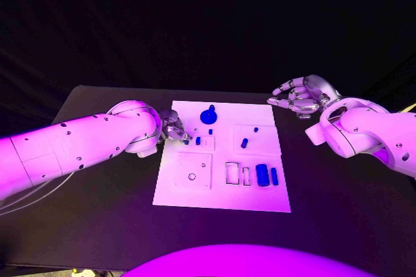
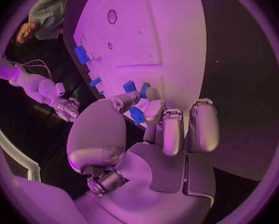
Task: Assemble the parts on the task board
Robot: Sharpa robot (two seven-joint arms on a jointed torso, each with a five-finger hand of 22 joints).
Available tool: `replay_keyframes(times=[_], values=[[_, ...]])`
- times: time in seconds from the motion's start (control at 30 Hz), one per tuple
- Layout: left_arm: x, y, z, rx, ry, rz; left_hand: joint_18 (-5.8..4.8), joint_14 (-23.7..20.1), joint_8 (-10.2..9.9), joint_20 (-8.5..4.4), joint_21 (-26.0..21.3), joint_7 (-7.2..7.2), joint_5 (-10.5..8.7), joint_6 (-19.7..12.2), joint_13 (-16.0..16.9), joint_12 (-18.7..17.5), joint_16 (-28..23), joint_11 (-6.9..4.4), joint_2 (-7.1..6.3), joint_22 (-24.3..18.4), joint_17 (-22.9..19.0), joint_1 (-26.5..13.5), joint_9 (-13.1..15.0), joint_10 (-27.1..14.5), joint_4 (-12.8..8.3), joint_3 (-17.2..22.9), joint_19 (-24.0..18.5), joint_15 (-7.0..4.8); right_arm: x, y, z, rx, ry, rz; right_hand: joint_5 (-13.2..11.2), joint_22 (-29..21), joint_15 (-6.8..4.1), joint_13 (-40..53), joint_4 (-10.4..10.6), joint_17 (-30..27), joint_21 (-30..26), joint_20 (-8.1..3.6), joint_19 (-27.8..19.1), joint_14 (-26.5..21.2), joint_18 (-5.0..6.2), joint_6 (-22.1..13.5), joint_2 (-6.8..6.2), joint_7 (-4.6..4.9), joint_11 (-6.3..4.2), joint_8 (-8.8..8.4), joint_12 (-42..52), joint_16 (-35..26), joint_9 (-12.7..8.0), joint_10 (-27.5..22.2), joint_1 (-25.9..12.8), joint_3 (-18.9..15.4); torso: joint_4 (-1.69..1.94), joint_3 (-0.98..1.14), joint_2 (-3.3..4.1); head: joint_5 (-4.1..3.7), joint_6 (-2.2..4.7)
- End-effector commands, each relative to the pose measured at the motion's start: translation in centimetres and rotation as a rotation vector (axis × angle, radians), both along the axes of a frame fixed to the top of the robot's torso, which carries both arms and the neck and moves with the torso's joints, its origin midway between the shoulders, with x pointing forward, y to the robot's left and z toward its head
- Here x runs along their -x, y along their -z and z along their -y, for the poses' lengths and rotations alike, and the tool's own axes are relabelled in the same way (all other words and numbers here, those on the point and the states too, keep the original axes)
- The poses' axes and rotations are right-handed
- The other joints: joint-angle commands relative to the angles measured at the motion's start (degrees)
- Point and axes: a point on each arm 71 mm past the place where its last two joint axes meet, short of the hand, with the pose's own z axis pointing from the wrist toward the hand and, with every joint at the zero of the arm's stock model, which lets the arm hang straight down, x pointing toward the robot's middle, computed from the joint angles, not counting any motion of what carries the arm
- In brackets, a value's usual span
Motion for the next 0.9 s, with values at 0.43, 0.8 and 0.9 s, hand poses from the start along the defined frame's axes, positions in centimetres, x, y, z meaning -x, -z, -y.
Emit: replay_keyframes(times=[0.43, 0.8, 0.9], values=[[-0.11, 0.26, -0.31, -0.006, -0.009, -0.005, -0.85, 6.2, 0.3, -0.53, 0.9, -0.13, 0.83, 1.1, 1.1, 0.7, 0.6, -0.56, -0.50, 0.8, 14.9, -1.2, 1.0, 1.4, 2.4, -5.5, 0.5, -0.39, 0.04, -0.02, -0.05, 0.000, -0.003, 0.004, 0.6, 2.7, -0.48, -0.3, 0.6, 5.4, -0.8, -0.35, -0.3, 3.6, 1.16, -0.3, 1.44, -0.12, -0.28, 1.05, -0.5, -1.2, 0.8, -0.8, -1.1, -2.6, 0.01, 0.00, 0.00, -0.06, 0.01], [-0.19, 0.19, -0.54, 0.003, -0.022, 0.005, -0.86, 6.2, 0.1, -0.52, 0.8, -0.09, 0.84, 1.3, 1.1, 0.7, 0.6, -0.53, -1.09, 0.9, 14.9, -1.2, 1.0, 1.4, 5.7, -11.1, 0.5, -0.37, 0.03, -0.02, -0.07, 0.000, -0.003, 0.004, 0.5, 2.7, -0.47, -0.4, 0.6, 5.5, -0.9, -0.34, -0.4, 3.6, 1.18, -0.4, 1.48, -0.10, -0.27, 1.04, -0.6, -1.2, 0.8, -0.9, -1.5, -2.8, -0.01, -0.02, 0.04, -0.06, 0.01], [-0.17, 0.15, -0.53, 0.014, -0.028, 0.005, -0.86, 6.2, 0.0, -0.53, 0.8, -0.12, 0.89, 1.3, 1.1, 0.6, 0.6, -0.54, -1.22, 0.9, 14.8, -1.3, 1.0, 1.4, 7.2, -13.3, 0.6, -0.38, 0.02, -0.02, -0.09, 0.000, -0.004, 0.004, 0.5, 2.7, -0.47, -0.4, 0.6, 5.5, -0.9, -0.34, -0.4, 3.6, 1.18, -0.4, 1.48, -0.10, -0.27, 1.04, -0.6, -1.2, 0.8, -0.9, -1.5, -2.8, 0.01, -0.01, 0.00, -0.08, -0.02]])
